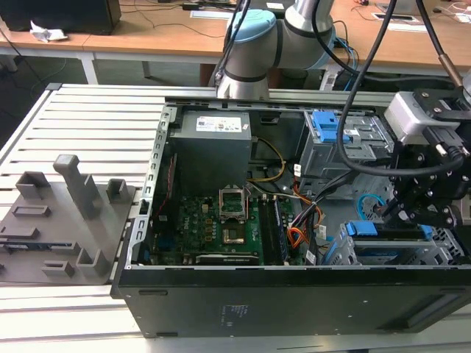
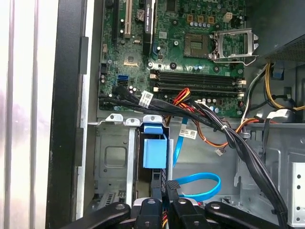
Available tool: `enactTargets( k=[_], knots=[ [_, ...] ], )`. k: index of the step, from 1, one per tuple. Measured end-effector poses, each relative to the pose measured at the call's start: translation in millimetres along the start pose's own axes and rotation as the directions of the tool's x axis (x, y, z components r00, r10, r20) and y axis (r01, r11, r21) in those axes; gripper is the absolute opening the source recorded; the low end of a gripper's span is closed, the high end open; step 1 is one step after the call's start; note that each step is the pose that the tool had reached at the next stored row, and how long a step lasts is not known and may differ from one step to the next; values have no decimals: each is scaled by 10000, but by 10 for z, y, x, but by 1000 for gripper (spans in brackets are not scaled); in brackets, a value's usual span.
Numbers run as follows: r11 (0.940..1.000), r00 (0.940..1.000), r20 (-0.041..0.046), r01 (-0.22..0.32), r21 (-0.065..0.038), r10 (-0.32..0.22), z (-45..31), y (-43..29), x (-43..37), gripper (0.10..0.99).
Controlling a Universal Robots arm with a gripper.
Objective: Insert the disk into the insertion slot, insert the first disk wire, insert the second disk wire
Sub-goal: 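Insert the second disk wire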
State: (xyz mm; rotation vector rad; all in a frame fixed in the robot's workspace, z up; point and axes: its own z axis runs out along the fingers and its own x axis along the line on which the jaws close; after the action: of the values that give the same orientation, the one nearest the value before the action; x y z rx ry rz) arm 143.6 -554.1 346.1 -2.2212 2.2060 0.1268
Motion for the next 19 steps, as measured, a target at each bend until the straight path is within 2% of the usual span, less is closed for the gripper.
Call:
enactTargets(
  k=[4,7,11,15,16,17,19],
  knots=[
    [10000,10000,68,-6,1,6,23,-1,10,157],
    [10000,10000,66,-6,1,6,30,-1,31,157],
    [10000,10000,53,-6,1,6,76,-3,35,157],
    [10000,10000,81,-4,3,4,93,-5,36,157],
    [10000,10000,73,-6,0,6,90,-4,36,169],
    [10000,10000,64,-6,1,6,84,-4,36,231],
    [10000,10000,65,-6,1,6,45,-2,33,231]
  ],
)
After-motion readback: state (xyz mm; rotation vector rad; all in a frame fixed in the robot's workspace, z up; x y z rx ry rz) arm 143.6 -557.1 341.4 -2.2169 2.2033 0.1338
